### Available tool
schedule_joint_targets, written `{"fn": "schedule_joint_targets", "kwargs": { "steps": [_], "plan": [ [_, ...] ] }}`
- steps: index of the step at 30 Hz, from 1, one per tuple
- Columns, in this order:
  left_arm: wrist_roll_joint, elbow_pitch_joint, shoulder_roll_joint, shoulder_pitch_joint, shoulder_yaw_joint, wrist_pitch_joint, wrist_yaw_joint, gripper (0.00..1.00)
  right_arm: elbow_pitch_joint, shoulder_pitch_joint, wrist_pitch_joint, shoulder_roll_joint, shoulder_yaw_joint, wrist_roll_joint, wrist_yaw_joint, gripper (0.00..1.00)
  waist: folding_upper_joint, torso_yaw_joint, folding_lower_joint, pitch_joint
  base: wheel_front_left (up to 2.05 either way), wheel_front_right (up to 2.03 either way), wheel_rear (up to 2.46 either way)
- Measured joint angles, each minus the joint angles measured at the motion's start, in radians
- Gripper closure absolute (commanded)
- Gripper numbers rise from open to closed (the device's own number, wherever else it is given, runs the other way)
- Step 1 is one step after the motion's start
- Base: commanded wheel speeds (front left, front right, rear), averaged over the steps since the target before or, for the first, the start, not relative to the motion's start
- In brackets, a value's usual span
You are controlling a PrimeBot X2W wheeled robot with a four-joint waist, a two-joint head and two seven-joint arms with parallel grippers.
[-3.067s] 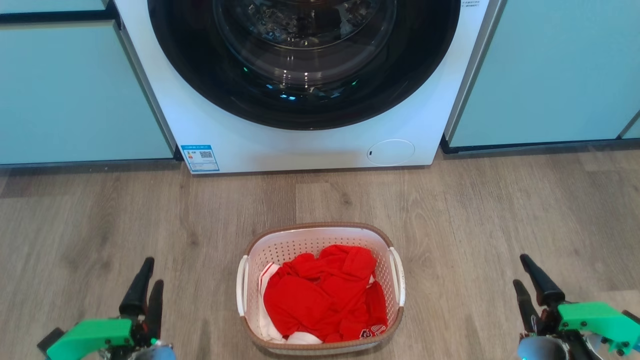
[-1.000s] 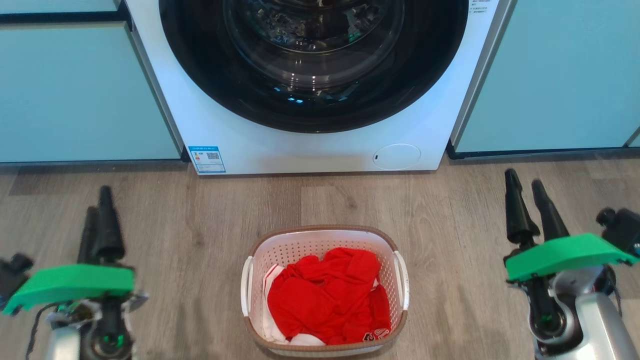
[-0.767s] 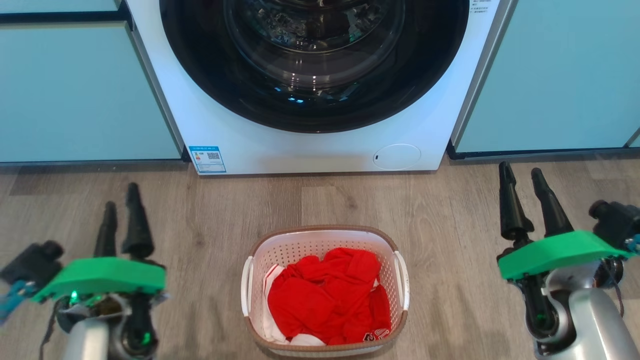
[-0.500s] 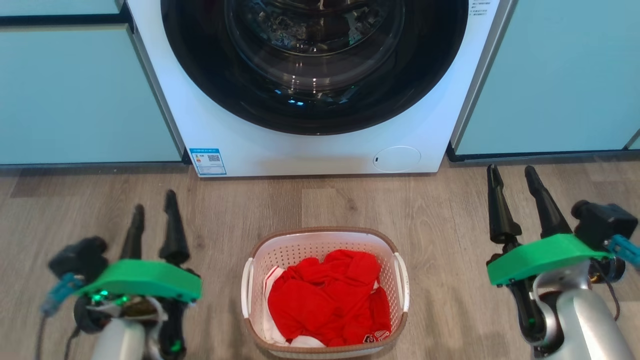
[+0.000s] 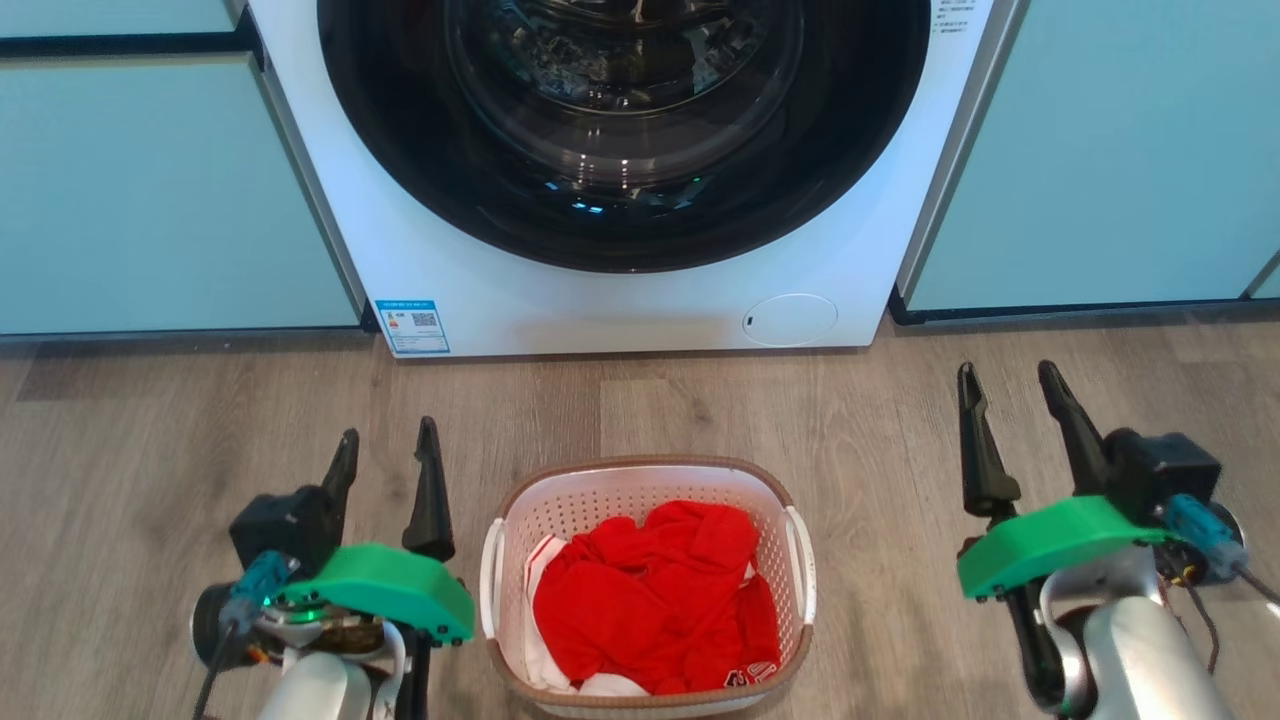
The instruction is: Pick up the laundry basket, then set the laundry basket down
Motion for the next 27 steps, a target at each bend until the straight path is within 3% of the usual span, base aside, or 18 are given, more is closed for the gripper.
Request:
{"fn": "schedule_joint_targets", "kwargs": {
  "steps": [3, 6, 18, 27],
  "plan": [
    [0.023, -0.001, -0.001, -0.002, -0.007, -0.008, 0.019, 0.0, 0.027, 0.001, -0.008, 0.005, -0.001, -0.033, 0.0, 0.0, 0.0, -0.001, 0.0, 0.0, 0.0, 0.0, 0.0],
    [0.054, -0.035, 0.001, -0.009, -0.021, -0.015, 0.01, 0.0, 0.038, 0.001, -0.015, 0.009, 0.009, -0.06, 0.0, 0.0, 0.0, -0.001, 0.0, 0.001, 0.0, 0.0, 0.0],
    [0.196, -0.162, 0.002, -0.036, -0.03, -0.053, 0.071, 0.0, -0.035, -0.002, -0.052, 0.011, 0.05, -0.17, 0.0, 0.0, 0.0, 0.002, 0.0, 0.001, 0.0, 0.0, 0.0],
    [0.24, -0.062, -0.03, -0.022, 0.033, -0.08, 0.005, 0.0, 0.025, 0.0, -0.078, 0.011, 0.029, -0.196, 0.0, 0.0, 0.0, 0.007, 0.0, -0.008, 0.0, 0.0, 0.0]
  ]
}}
